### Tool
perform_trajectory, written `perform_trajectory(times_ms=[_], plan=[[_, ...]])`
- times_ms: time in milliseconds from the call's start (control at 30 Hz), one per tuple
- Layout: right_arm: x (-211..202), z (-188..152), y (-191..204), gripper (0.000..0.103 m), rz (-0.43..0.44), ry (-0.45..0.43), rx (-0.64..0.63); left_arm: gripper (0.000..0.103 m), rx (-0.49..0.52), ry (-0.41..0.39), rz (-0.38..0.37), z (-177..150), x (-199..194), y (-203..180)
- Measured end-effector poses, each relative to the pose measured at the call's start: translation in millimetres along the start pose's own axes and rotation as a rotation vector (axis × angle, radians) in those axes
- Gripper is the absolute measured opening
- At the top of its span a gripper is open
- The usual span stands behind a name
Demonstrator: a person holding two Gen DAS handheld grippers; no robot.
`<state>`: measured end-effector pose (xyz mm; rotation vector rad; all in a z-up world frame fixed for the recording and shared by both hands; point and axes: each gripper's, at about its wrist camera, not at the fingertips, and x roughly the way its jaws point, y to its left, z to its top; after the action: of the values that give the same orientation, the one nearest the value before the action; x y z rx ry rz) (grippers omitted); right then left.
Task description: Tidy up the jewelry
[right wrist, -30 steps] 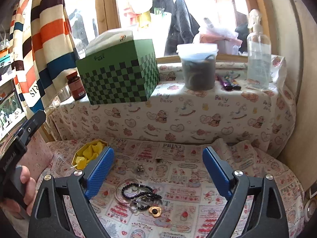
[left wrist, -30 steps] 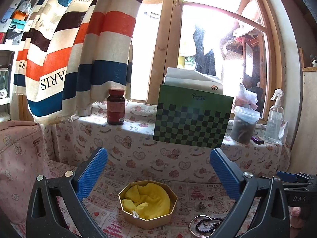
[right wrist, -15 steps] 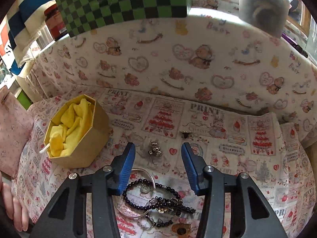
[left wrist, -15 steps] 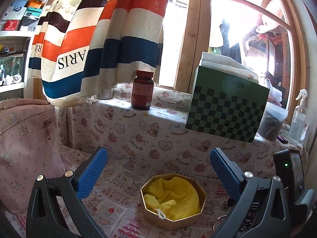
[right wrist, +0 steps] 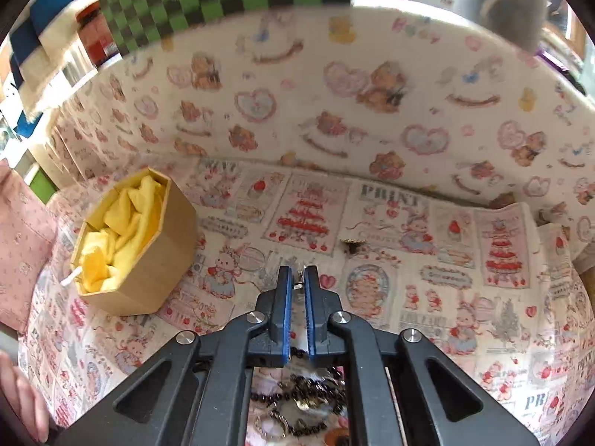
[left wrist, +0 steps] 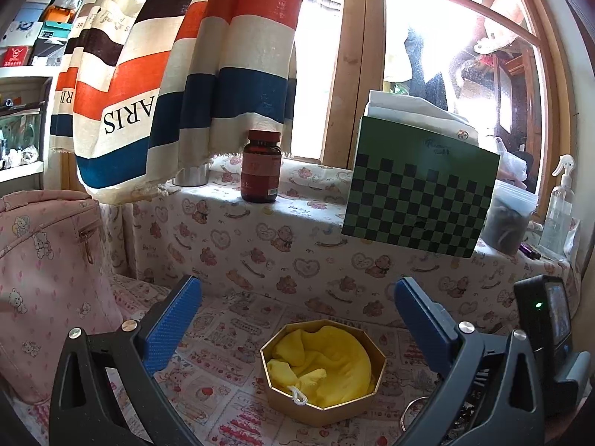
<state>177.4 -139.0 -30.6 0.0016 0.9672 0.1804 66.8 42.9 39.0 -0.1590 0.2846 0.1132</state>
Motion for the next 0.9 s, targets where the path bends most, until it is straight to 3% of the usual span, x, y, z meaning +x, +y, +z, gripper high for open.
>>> perform_trajectory(times_ms=[300,400,533,633,833,900], plan=[[-56,-20,-48,0.007,0.119,-0.123,0.129,0.103,0.072,-0.004,0.008,-8,1,-16],[-64,-26,-63,0.007,0.108,-0.141,0.164,0.103,0.088,0.03,-0.01,-13,5,-21],[-84,-31,-96,0.007,0.105,-0.153,0.198,0.103,0.151,0.143,-0.016,-22,13,-38],[-85,-32,-104,0.007,0.049,-0.159,0.202,0.101,0.175,0.199,-0.072,-30,18,-52],[-79,-34,-138,0.007,0.026,-0.145,0.285,0.08,0.16,0.413,-0.184,-32,45,-96],[-78,-34,-147,0.007,0.03,-0.142,0.308,0.071,0.192,0.471,-0.18,-33,56,-118]])
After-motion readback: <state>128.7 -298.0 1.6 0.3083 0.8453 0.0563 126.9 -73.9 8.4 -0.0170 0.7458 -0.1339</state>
